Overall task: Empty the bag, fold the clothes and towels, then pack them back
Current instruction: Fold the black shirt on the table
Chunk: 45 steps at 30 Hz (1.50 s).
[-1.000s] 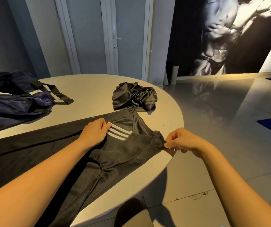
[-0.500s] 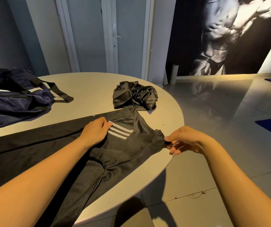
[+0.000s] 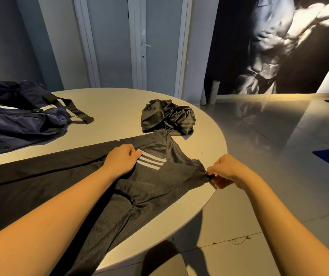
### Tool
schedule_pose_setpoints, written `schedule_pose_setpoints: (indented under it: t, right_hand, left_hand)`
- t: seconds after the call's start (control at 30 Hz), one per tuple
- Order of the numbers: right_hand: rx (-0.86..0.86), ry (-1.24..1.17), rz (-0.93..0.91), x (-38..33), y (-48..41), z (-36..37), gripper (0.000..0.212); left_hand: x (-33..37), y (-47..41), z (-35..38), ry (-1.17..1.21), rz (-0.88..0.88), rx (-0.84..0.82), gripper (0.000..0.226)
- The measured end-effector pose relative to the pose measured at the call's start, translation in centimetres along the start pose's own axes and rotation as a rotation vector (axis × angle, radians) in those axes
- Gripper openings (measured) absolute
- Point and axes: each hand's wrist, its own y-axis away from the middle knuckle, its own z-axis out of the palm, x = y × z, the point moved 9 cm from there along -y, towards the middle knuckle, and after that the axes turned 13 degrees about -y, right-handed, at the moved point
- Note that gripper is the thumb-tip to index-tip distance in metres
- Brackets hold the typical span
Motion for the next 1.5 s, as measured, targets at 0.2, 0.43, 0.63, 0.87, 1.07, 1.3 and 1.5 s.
schedule_pose_setpoints:
  t: [0.2,0.43,0.63,0.87,1.07,1.3,1.5]
  right_hand:
    - [0.003,0.037,-0.007,0.1,0.0,0.3,0.022]
    - [-0.012,0.083,-0.006,-0.2,0.4,0.4,0.022]
    - [0.019,0.107,-0.005,-0.4,0.7,0.4,0.021]
    - [0.327,0.515,-0.386,-6.9,5.4,2.7,0.029]
    - [-0.077,0.305,-0.853,-12.5,13.1,16.2,0.024]
    - [-0.096,0.52,-0.784,-9.6,11.6,23.1,0.064]
    - [-0.069,0.537,-0.822,-9.6,11.5,23.3,0.057]
  left_hand:
    - [0.0,-0.6,0.5,-0.061,-0.037,-0.016,0.043]
    - [0.7,-1.0,0.7,-0.079,-0.023,-0.11,0.042]
    - [1.3,0.4,-1.0,0.123,0.035,-0.252,0.035]
    - [-1.4,8.8,-8.7,0.078,0.105,-0.022,0.017]
    - [-5.1,24.1,-12.7,0.018,0.101,0.349,0.021]
    - [-2.7,35.3,-7.2,-0.225,0.255,0.702,0.039]
    - [-2.6,34.2,-4.4,-0.358,0.114,0.734,0.035]
